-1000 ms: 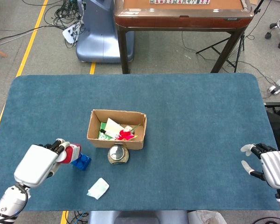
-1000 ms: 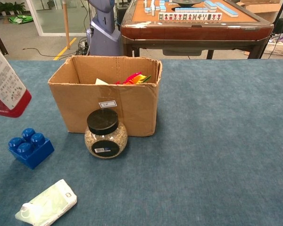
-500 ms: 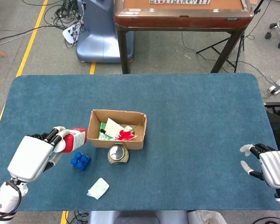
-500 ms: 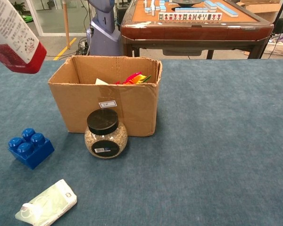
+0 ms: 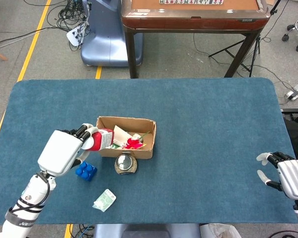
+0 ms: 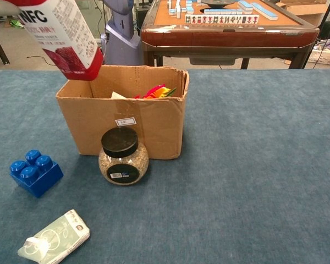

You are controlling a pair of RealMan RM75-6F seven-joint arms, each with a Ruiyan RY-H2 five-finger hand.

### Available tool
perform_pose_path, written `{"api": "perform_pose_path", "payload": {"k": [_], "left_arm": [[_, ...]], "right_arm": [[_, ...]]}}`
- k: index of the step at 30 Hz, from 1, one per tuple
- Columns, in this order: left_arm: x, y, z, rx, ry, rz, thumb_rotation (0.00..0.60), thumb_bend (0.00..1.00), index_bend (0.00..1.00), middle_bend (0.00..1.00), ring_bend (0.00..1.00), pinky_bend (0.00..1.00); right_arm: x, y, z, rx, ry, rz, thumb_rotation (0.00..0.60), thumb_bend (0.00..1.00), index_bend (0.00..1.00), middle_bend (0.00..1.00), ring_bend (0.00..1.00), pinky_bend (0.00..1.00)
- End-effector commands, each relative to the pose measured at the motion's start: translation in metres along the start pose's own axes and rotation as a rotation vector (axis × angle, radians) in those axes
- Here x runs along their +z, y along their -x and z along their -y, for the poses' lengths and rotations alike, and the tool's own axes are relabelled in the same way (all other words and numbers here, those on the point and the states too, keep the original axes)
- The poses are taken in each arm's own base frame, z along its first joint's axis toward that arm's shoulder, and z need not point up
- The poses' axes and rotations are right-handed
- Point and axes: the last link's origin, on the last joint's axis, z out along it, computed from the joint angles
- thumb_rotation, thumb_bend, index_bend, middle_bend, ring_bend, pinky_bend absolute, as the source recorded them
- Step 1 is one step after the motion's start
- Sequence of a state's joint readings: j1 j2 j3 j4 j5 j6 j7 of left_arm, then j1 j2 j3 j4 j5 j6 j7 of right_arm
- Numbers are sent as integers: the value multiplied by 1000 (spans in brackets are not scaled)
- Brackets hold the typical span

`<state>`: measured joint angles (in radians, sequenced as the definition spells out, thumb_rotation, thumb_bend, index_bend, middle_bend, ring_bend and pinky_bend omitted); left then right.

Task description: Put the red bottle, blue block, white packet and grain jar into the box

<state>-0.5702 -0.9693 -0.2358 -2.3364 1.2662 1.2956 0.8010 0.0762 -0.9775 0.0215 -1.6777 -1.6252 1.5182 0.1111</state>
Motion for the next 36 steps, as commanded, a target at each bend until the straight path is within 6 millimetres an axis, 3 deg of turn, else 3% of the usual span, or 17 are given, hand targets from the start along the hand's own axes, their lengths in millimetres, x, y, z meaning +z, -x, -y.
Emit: {"api": "perform_pose_path", "payload": {"k": [1,9,14,17,22,24,28,36], "left_arm": [[15,9,-8,16,14,20,600,263,675,694,632,785],[42,34,-11,65,-17,72,600,263,664,694,630,786],[48,44,-11,93,-33,90,600,263,619,669,598,786],[50,49,-13,100,-36,109,600,264,484,566,513,735],[53,51,-12,111,-47,116,600,213,64,154,245,554],[54,51,-12,101,-53,116,600,175,3,39,155,513],[54,51,-11,90,-62,108,600,140,0,0,69,483],[53,53,-10,89,-63,108,600,135,0,0,62,482]], "right_arm": [[0,0,0,0,0,1,600,287,451,530,426,578],[1,1,0,2,-1,7,600,287,451,529,426,578],[1,1,-1,5,0,8,600,287,451,529,426,578],[1,1,-1,6,-1,10,600,287,451,530,426,578],[1,2,1,4,-6,14,600,287,451,530,426,578],[1,2,1,4,-6,14,600,287,451,529,426,578],[1,3,1,3,-7,15,600,286,451,530,426,578],[1,3,2,2,-9,15,600,287,451,529,426,578]]}}
